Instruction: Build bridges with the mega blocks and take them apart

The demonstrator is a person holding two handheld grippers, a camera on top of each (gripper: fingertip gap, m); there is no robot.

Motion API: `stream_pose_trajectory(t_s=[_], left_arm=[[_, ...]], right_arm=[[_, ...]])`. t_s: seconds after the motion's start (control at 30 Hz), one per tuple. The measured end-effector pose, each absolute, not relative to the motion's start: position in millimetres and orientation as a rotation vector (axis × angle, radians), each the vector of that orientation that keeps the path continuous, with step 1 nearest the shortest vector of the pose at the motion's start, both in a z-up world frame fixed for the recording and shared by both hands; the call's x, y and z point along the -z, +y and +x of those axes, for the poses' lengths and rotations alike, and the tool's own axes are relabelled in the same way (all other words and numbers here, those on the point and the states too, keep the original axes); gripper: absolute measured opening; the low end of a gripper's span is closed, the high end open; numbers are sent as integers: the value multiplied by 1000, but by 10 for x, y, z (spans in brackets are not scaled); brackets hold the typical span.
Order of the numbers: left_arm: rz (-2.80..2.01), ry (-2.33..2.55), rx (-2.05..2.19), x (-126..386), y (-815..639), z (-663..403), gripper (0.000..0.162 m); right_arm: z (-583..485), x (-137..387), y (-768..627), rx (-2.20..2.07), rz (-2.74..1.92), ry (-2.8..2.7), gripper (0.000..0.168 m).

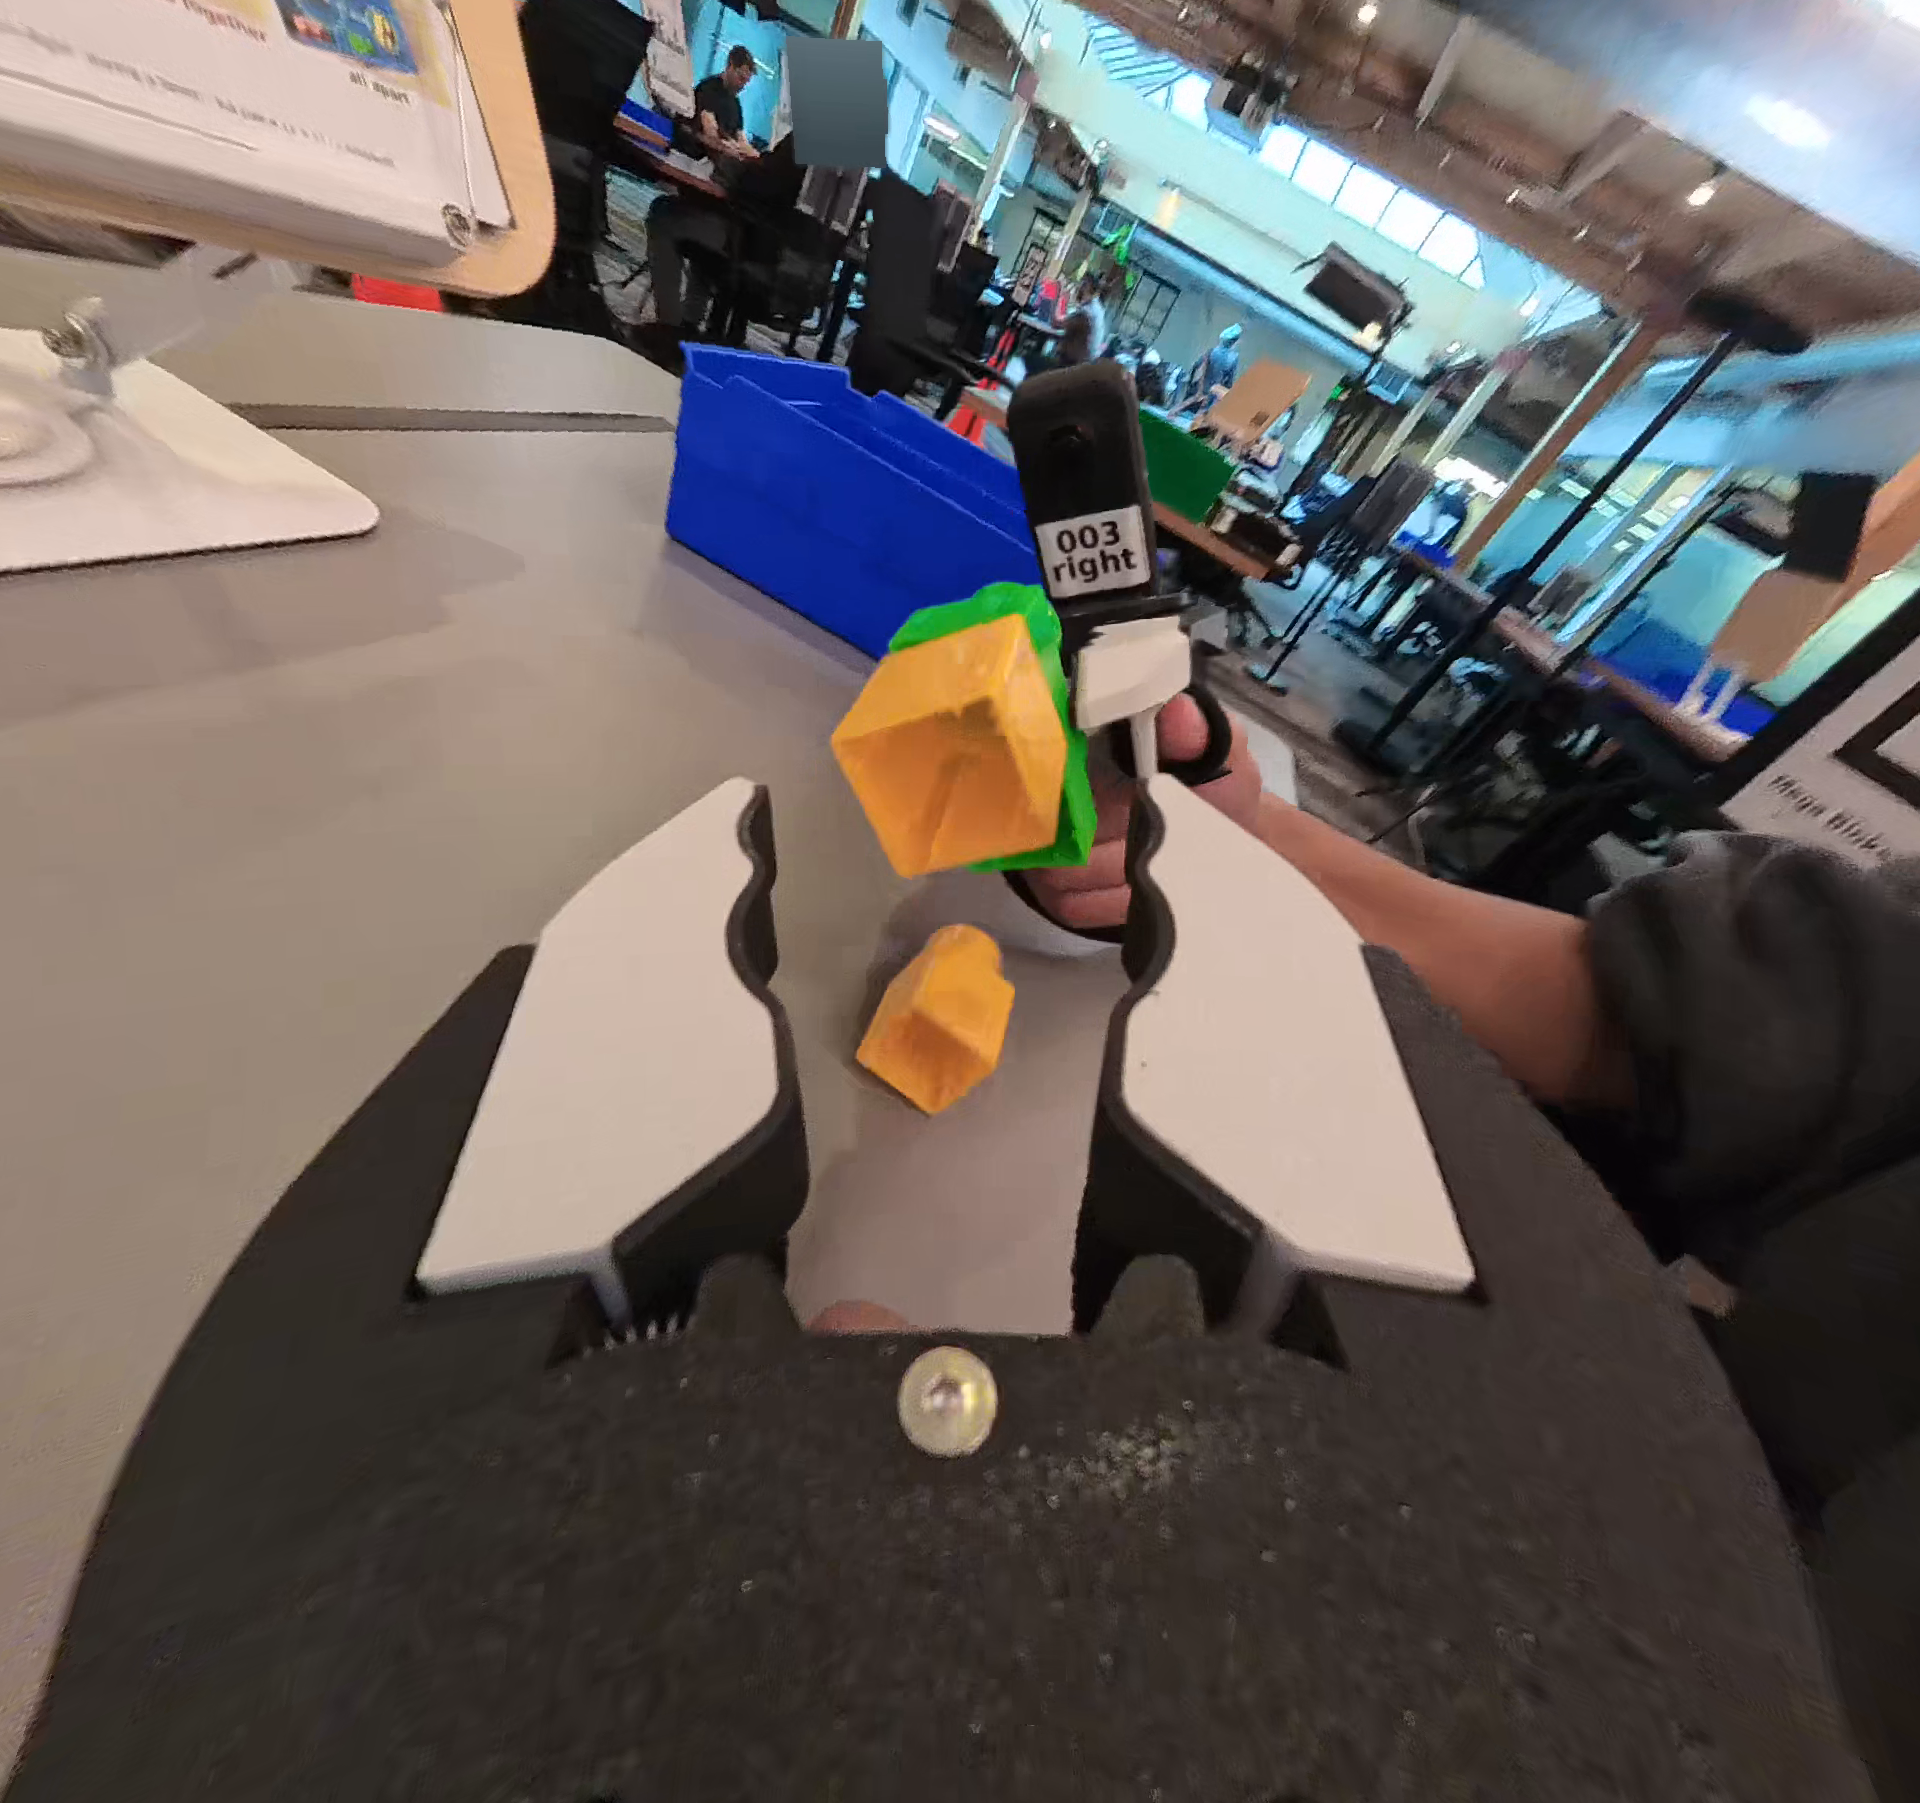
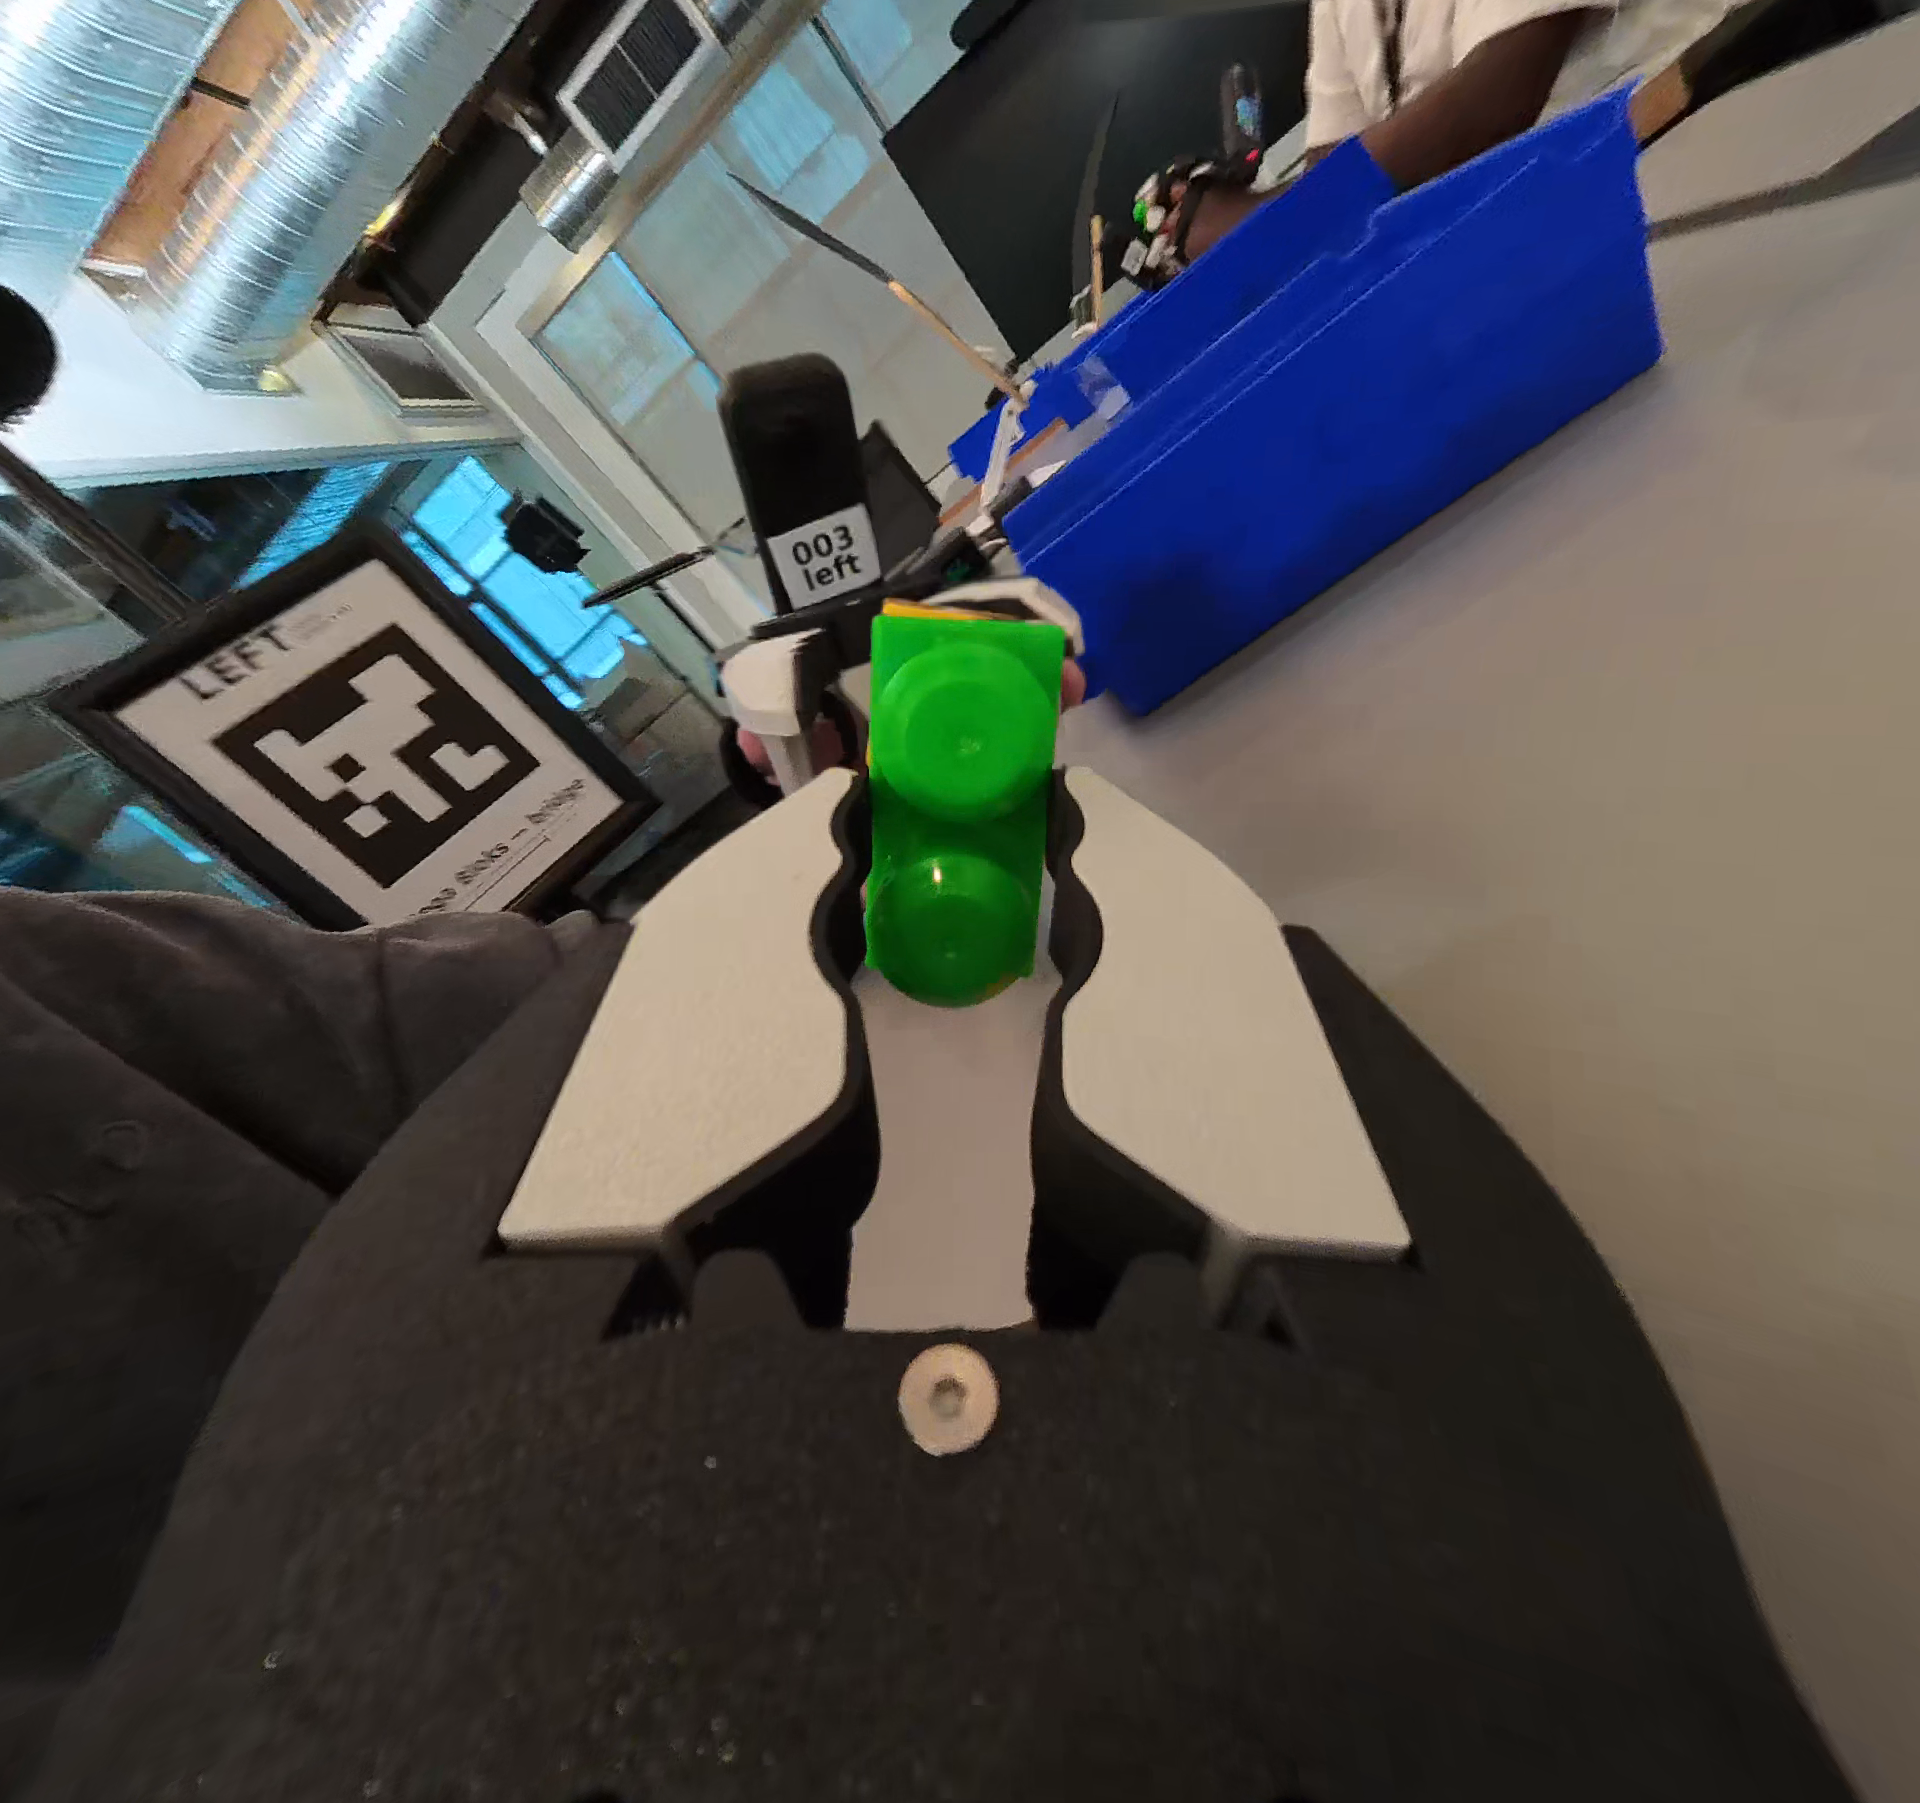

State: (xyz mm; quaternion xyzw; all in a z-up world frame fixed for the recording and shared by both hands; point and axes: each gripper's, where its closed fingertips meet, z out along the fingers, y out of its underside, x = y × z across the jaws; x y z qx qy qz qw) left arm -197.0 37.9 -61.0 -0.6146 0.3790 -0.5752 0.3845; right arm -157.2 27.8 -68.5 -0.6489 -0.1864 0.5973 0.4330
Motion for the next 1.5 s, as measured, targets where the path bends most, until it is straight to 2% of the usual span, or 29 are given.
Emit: stream_pose_trajectory(t_s=[0.13, 0.3, 0.77, 1.03, 1.17, 1.5], left_arm=[[-1554, 922, 1568, 571, 371, -1935, 61], [-1529, 967, 1597, 548, 291, -1835, 39], [-1479, 1104, 1610, 528, 122, -1778, 36], [-1412, 1063, 1622, 343, 131, -1862, 36], [-1441, 1102, 1600, 455, 80, -1786, 36], [-1480, 1147, 1631, 592, 54, -1744, 36]], right_arm=[[-1530, 662, 243, -1366, -1602, -525, 32], [-1582, 661, 138, -1313, -1600, -617, 32], [-1631, 722, -49, -1369, -1686, -739, 33], [-1563, 482, -3, -1456, -1583, -608, 40], [-1636, 489, -8, -1464, -1568, -602, 35], [-1642, 676, -39, -1428, -1726, -673, 34]])
